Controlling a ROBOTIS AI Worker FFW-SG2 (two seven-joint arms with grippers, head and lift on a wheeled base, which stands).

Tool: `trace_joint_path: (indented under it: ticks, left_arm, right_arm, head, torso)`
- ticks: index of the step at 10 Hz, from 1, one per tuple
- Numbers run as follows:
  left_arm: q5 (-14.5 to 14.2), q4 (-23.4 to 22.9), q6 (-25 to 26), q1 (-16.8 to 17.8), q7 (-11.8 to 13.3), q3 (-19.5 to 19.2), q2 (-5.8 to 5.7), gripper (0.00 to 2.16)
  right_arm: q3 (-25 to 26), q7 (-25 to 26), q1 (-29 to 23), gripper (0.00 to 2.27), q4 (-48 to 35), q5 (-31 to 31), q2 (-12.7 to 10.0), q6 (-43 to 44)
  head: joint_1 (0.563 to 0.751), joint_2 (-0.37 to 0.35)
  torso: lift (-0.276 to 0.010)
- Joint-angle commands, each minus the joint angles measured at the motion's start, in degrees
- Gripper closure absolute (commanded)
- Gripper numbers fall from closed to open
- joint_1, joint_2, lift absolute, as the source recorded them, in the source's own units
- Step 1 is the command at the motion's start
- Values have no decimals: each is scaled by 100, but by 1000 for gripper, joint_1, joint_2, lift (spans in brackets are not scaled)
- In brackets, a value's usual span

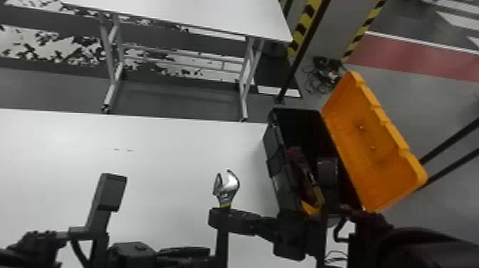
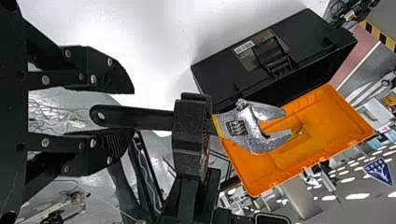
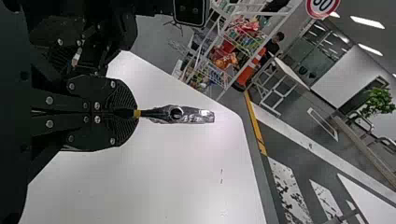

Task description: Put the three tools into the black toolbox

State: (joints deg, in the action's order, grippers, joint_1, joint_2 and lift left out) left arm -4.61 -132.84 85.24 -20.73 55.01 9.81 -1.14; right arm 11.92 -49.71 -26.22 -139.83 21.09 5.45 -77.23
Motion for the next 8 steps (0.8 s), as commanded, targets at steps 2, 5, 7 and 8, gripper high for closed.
trace_joint_path:
  ticks: [2,5,7,8]
  left_arm:
    - [48,-111,-3,-151,-61,-14,-1,19]
    - [48,-418,-530,-731,-413,-330,-53,22]
    - [30,-515,-1215,-1161,-676,-629,-97,26]
    - [21,-541,-1497,-1337,-747,-744,-124,29]
  right_arm:
    - [328,-12,-322,2246,-53,79,-1,766]
    - [1251,181,-270,2250,-317,193,17,995]
    - [1726,383,12,2246,-396,158,219,1135]
    - [1726,585,117,2250,-396,-114,333,1469]
  head:
    - [695,-293]
    - [695,-348]
    - [695,-350]
    - [695,-350]
  torso:
    - [-51]
    - [-51]
    - [-51]
    - [-51]
